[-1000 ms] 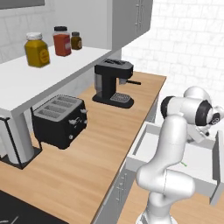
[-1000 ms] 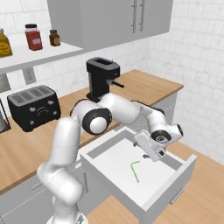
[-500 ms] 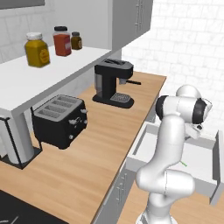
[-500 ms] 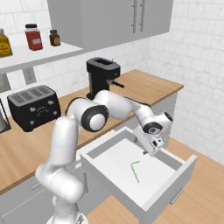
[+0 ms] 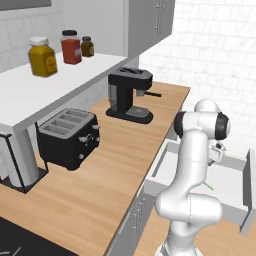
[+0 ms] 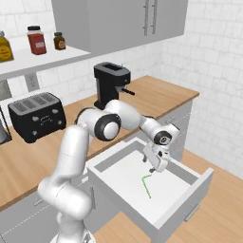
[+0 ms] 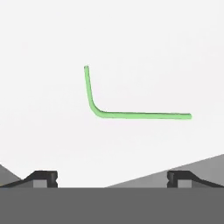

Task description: Take a straw from the drawer in front and place it inside the glass cup on the dining counter.

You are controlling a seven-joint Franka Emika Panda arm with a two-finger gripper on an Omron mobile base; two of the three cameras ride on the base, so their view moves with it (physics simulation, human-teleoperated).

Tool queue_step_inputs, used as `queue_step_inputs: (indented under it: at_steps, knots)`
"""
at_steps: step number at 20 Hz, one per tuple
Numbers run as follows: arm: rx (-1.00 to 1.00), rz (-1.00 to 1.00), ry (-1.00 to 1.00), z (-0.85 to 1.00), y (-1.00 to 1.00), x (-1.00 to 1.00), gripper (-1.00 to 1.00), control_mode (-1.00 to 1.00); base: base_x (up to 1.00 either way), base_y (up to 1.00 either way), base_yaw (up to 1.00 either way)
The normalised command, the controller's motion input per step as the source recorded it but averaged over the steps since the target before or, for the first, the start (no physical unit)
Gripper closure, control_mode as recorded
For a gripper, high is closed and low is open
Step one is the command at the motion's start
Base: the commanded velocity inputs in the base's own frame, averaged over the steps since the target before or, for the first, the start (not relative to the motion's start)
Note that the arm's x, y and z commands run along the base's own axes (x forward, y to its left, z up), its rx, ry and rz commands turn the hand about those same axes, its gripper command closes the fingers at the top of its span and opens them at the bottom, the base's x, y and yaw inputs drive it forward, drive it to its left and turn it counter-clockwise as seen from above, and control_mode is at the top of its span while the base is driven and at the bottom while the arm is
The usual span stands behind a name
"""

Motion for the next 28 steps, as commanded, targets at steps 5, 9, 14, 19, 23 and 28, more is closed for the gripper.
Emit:
queue_step_inputs:
  at_steps: [5, 9, 14, 19, 23, 28]
  knots:
    - [0.0, -0.16, 0.28, -0.39, 0.0, 0.01, -1.0, -1.0, 0.0, 0.0, 0.0]
    - [0.0, -0.15, 0.19, -0.35, 0.0, 0.17, -1.0, -1.0, 0.0, 0.0, 0.0]
    - [0.0, -0.14, 0.16, -0.33, -0.04, 0.11, -1.0, -1.0, 0.0, 0.0, 0.0]
    - [0.0, -0.17, 0.18, -0.3, -0.04, 0.01, -1.0, -1.0, 0.0, 0.0, 0.0]
    - [-0.01, -0.17, 0.13, -0.26, -0.02, 0.0, -1.0, -1.0, 0.0, 0.0, 0.0]
    - [-0.07, -0.04, 0.02, -0.18, 0.04, 0.0, -1.0, -1.0, 0.0, 0.0, 0.0]
